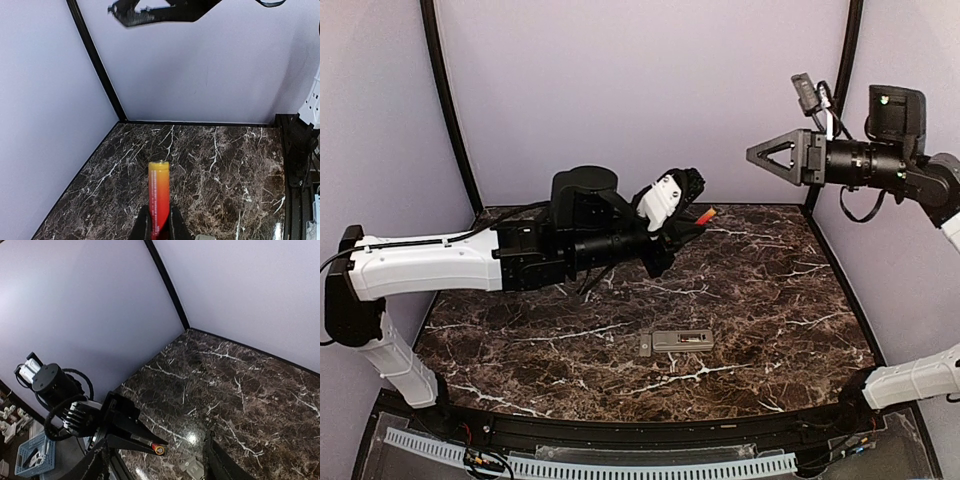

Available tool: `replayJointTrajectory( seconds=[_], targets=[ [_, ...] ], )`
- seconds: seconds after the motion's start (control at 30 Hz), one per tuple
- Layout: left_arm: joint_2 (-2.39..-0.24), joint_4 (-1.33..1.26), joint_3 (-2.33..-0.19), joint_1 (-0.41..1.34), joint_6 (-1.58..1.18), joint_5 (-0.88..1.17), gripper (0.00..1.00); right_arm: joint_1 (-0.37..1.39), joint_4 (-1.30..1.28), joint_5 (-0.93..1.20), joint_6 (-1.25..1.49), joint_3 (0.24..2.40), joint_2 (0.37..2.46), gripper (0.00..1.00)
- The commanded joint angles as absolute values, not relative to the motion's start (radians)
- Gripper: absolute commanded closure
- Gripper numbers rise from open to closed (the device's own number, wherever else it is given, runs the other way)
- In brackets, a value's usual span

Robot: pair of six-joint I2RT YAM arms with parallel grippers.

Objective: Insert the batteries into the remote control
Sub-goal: Pass from the left arm to the right

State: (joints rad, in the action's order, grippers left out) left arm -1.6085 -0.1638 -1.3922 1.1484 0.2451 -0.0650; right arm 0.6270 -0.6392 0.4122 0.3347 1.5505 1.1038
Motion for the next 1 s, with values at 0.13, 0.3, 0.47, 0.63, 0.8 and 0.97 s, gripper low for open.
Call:
replayJointTrajectory(
  seconds=[0.13, 0.3, 0.47, 0.63, 0.8, 0.97],
  targets=[
    [-1.571, -0.022, -1.368, 1.157, 0.403, -0.061, 1.0, 0.62, -0.639, 0.669, 0.45, 1.437, 1.183, 0.46],
    [-1.588, -0.029, -1.373, 1.164, 0.417, -0.052, 1.0, 0.623, -0.603, 0.712, 0.49, 1.392, 1.195, 0.47],
    [-1.591, -0.025, -1.369, 1.166, 0.424, -0.062, 1.0, 0.638, -0.628, 0.735, 0.495, 1.343, 1.196, 0.46],
    [-1.593, -0.022, -1.368, 1.17, 0.423, -0.065, 1.0, 0.666, -0.605, 0.729, 0.514, 1.332, 1.22, 0.51],
    [-1.595, -0.019, -1.368, 1.172, 0.424, -0.07, 1.0, 0.679, -0.589, 0.742, 0.528, 1.321, 1.245, 0.72],
    [-1.596, -0.015, -1.367, 1.176, 0.43, -0.068, 1.0, 0.68, -0.551, 0.739, 0.544, 1.297, 1.237, 0.87]
  ],
)
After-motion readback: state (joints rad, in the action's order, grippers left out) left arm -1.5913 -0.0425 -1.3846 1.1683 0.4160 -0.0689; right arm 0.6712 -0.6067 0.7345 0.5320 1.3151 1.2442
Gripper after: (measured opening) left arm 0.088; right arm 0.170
